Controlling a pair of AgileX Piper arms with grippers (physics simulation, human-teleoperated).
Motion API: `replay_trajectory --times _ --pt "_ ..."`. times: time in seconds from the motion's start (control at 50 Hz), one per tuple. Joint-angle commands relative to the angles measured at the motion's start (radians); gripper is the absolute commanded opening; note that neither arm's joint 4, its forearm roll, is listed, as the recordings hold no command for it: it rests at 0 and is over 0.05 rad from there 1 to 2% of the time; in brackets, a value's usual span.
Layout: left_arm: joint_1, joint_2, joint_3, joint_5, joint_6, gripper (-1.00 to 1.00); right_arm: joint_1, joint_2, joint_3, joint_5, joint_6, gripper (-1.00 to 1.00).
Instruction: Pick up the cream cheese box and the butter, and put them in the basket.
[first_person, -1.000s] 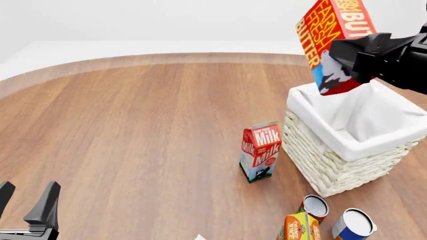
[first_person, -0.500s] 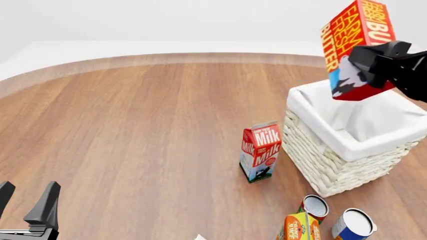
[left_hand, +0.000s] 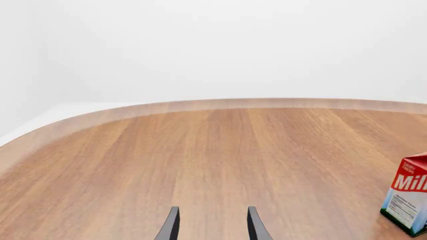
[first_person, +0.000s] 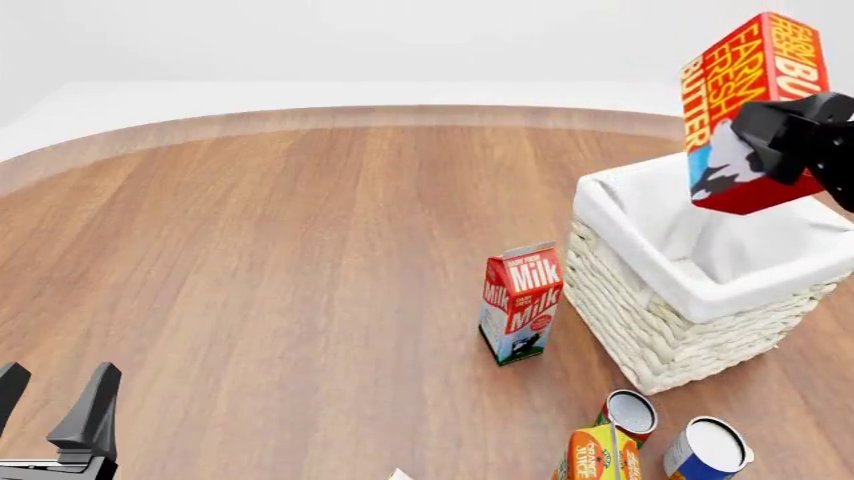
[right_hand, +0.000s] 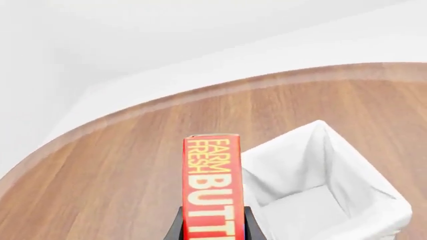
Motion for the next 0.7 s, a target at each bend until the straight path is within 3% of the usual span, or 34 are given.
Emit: replay_trajectory --times 0.02,0.32,0.7 --pt "0.0 0.0 0.0 0.0 0.0 1.0 -0.035 0.005 0.02 -0.036 0.031 -1.0" --pt "0.0 0.0 0.0 0.0 0.0 1.0 -0.062 0.051 0.075 -0.11 0.052 -1.0" --pt "0.0 0.0 0.0 0.0 0.0 1.0 -0.107 0.066 0.09 -0.132 0.06 -1.0"
